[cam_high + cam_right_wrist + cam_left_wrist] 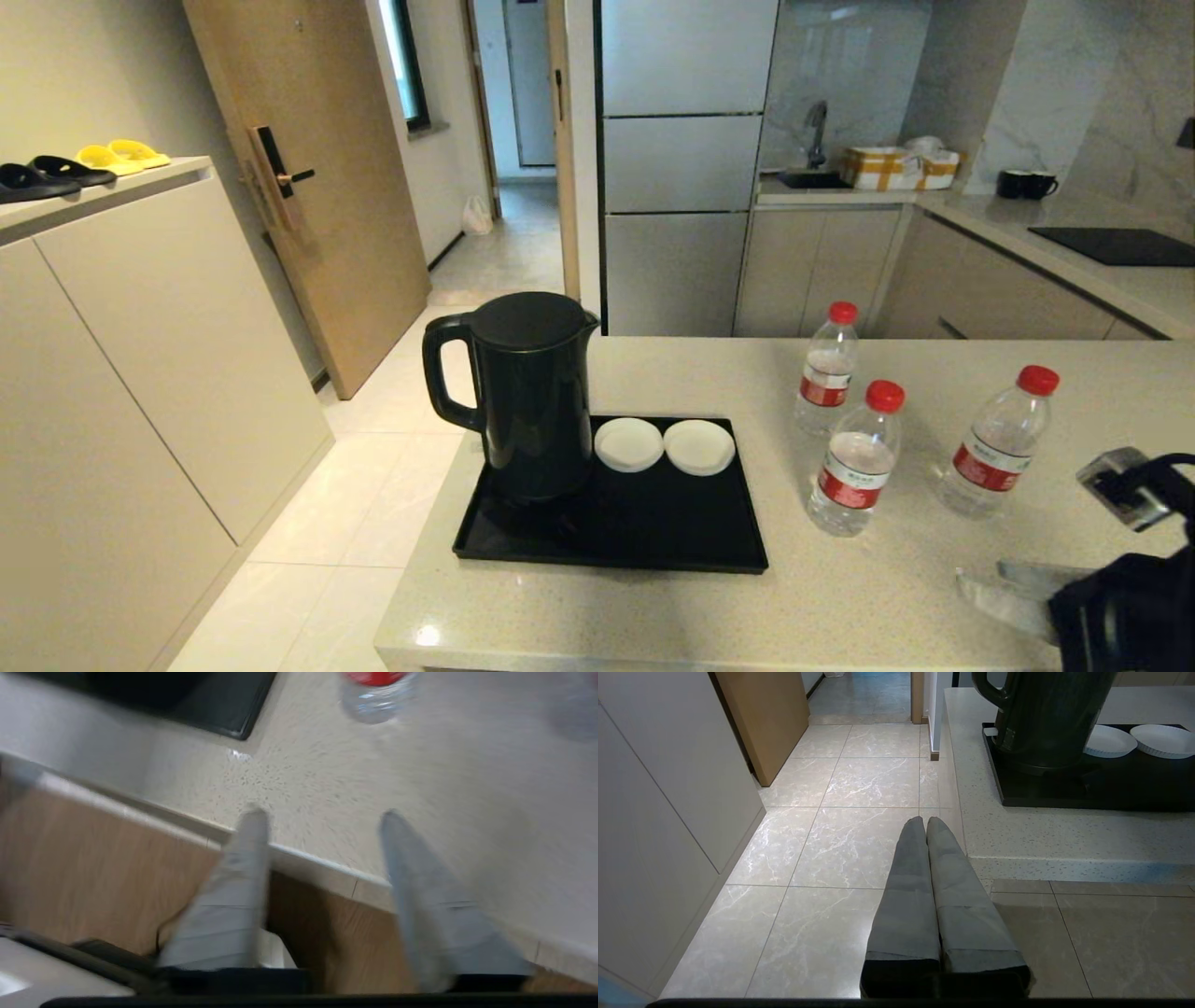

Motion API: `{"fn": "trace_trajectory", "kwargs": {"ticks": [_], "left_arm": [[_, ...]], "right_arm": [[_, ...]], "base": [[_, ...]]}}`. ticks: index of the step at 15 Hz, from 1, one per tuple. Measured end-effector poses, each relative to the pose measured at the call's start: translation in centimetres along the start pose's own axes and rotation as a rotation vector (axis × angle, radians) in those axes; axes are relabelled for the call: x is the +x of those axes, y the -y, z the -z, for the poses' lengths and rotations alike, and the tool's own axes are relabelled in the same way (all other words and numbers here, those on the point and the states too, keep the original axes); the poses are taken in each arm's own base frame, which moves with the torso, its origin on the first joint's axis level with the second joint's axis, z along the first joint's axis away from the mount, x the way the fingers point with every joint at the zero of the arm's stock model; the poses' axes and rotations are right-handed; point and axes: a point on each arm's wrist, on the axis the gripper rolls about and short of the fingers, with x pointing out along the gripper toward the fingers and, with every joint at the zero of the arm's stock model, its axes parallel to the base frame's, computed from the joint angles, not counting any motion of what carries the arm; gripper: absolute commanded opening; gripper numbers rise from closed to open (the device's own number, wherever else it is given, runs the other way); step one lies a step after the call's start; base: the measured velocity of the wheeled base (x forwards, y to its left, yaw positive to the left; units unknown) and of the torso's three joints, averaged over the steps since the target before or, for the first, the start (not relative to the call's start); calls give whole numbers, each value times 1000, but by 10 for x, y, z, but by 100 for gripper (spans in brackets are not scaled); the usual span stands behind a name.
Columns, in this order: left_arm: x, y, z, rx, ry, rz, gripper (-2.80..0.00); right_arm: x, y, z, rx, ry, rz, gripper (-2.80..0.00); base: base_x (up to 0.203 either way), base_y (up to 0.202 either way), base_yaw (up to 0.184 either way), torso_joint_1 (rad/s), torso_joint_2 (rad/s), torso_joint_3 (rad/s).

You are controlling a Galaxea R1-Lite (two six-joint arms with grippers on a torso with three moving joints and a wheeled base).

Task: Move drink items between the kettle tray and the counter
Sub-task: Return the bottled water to its original position

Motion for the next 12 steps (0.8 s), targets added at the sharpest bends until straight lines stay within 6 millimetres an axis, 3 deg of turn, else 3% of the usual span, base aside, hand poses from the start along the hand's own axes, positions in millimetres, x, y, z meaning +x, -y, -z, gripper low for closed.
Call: {"fn": "trace_trajectory", "kwargs": {"ticks": [3,6,12], "left_arm": [[0,0,0,0,0,0,-280],[0,0,0,0,0,0,-280],[0,0,0,0,0,0,-280]], "right_arm": [[44,6,1,-34,28,-17,0],[74,12,1,-57,126,40,0],[106,22,-5,-45,270,165,0]], "base": [[0,0,0,0,0,0],[0,0,0,0,0,0],[0,0,0,0,0,0]]}}
